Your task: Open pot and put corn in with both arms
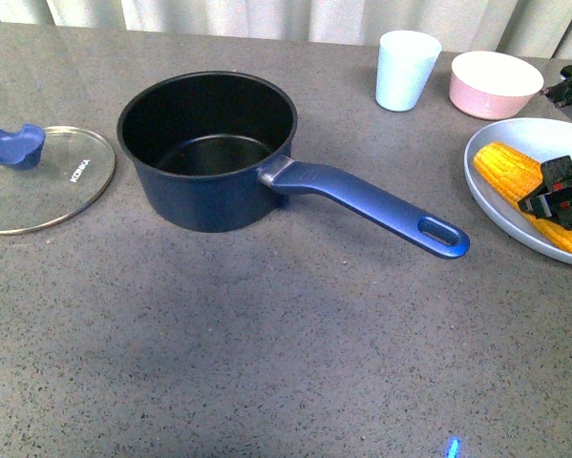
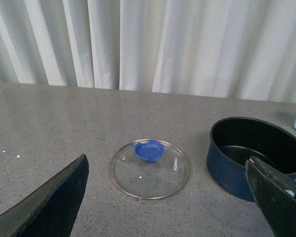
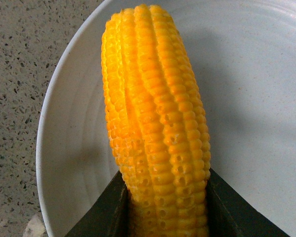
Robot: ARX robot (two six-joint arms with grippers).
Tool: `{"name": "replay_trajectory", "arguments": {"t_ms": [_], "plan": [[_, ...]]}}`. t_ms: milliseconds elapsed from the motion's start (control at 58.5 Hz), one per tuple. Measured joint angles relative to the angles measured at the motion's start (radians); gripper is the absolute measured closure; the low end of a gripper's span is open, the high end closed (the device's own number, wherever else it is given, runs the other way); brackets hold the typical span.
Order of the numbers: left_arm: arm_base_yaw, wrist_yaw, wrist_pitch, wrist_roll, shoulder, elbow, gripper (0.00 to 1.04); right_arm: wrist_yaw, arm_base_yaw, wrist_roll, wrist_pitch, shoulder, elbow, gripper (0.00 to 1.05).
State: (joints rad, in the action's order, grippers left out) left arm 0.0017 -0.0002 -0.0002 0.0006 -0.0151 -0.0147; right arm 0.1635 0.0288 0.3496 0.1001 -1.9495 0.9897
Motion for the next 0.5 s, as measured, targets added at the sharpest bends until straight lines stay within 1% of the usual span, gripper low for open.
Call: {"name": "replay_trajectory", "arguments": {"t_ms": [154,171,239,342,427,496], "plan": [[0.0,0.0,0.0,0.0,0.0,0.0,0.09,0.041,-0.002,-0.038,-0.031,0.09,0.009,0.81],[0.0,0.0,0.0,0.0,0.0,0.0,0.09,0.058,-0.013,-0.056,-0.04,0.124,0.023,0.82],[0.0,0.0,0.0,0.0,0.0,0.0,0.09,0.07,-0.039,-0.081,-0.047,0.159,0.05,0.83],[0.0,0.0,0.0,0.0,0.0,0.0,0.09,0.096,-0.116,-0.14,-0.055,0.186,0.112,0.84],[0.0,0.0,0.0,0.0,0.0,0.0,0.09,0.121,-0.202,-0.205,-0.055,0.172,0.172,0.84],[0.0,0.0,0.0,0.0,0.0,0.0,0.09,0.122,-0.269,-0.236,-0.063,0.14,0.224,0.85]]}}
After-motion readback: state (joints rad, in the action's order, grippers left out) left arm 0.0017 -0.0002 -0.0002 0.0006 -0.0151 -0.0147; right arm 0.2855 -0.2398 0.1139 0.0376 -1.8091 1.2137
